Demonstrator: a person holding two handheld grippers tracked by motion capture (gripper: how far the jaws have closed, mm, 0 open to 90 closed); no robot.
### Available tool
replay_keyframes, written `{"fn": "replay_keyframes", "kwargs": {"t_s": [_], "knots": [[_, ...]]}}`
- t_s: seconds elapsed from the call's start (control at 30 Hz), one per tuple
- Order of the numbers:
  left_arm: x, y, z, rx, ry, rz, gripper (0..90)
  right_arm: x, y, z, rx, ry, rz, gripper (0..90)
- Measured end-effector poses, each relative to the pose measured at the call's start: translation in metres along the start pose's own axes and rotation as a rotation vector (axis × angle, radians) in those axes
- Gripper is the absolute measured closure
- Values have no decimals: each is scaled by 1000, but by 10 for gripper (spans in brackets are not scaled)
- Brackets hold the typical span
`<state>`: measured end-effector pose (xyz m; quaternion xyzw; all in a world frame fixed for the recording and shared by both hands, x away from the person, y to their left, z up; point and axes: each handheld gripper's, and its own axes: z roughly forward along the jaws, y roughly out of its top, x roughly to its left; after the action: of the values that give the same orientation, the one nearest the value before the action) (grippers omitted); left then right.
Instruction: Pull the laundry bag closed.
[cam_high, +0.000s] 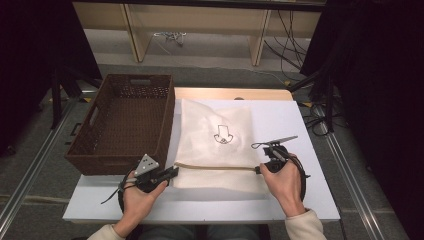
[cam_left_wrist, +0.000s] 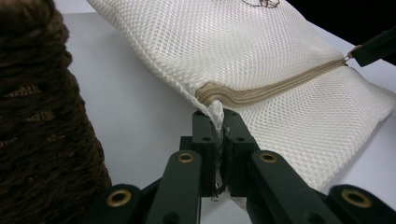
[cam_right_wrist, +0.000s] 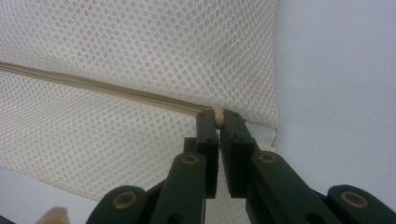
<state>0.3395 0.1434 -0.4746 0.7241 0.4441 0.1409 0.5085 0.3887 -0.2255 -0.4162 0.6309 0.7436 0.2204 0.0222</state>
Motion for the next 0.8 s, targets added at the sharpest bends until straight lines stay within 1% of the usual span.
{"fn": "replay_keyframes", "kwargs": {"t_s": [0.07,0.13,0.17,0.2,0.23,0.27,0.3,0.4,0.47,0.53,0.57,0.63,0.67,0.7,0.73,0.8], "knots": [[0,0,0,2,1,1,853,0,0,0,1,-8,0,876],[0,0,0,0,0,4,853,-1,0,0,-6,2,-8,876],[1,0,0,2,-1,20,853,-1,0,-1,-4,-1,1,876],[1,0,0,2,-4,18,853,-1,0,0,-3,4,3,876],[1,0,0,1,-5,17,853,-2,0,0,-6,4,-4,876],[1,0,0,1,-3,17,853,-2,0,1,-9,-2,-5,876],[1,0,0,1,-4,17,853,-1,0,0,-4,0,7,876],[1,0,0,1,-3,18,853,-2,0,0,-5,7,2,876],[1,0,0,0,-5,17,853,-3,0,0,-2,1,-7,876],[1,0,0,1,-4,16,853,-2,0,0,-2,4,-3,876],[1,0,0,2,-3,18,853,-1,0,0,-1,3,12,876],[1,0,0,1,-4,17,853,-1,0,-1,3,4,11,876],[1,0,0,2,-5,17,853,-2,0,-1,-1,5,10,876],[1,0,0,2,-6,16,853,-3,0,0,-2,10,-6,876],[1,0,0,2,-5,19,853,-2,0,-1,-3,5,7,876],[1,0,0,4,-4,17,853,-2,0,-1,-1,3,12,876]]}}
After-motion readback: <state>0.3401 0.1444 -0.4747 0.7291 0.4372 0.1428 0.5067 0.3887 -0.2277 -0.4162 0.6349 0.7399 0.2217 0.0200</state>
